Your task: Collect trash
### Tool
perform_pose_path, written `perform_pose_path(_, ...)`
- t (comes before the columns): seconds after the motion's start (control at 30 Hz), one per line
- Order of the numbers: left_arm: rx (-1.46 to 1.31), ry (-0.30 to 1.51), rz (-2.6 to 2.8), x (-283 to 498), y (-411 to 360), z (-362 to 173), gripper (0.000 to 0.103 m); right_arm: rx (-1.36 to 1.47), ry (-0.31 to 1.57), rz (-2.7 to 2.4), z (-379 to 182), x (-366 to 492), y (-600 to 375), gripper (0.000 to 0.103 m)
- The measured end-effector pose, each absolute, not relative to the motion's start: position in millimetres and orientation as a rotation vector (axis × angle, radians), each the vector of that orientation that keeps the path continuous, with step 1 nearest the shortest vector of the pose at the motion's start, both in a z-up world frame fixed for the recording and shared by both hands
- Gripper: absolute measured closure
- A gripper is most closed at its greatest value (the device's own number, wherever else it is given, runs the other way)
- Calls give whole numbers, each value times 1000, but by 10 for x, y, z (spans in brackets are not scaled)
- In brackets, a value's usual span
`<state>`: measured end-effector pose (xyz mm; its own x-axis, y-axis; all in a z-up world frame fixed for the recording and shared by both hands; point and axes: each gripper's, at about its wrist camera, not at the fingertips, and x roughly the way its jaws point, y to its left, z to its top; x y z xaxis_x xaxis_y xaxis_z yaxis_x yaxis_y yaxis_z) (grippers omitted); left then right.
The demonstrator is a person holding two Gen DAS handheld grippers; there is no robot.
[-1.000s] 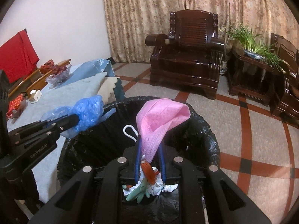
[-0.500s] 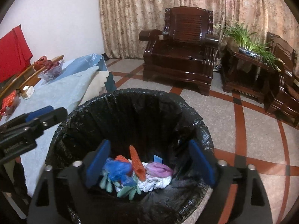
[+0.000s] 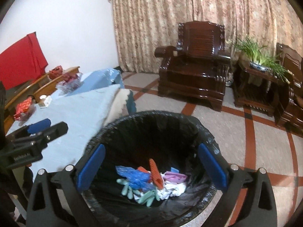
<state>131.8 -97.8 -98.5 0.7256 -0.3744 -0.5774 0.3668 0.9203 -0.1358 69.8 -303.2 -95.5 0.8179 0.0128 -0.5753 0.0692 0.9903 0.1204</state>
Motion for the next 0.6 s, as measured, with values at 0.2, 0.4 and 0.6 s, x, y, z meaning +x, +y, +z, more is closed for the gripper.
perform_pose_path(0.2, -8, 606, -376, 1074, -779, -749, 9, 129, 582, 0, -723, 554, -2873, 6)
perform_pose_path(0.4, -19, 575, -356, 837, -642, -531, 9, 109, 550, 31, -495, 403, -2700, 6)
perform_pose_path(0.6, -15, 554, -336, 652, -551, -384, 8, 98, 529, 49, -314, 262, -2630, 6)
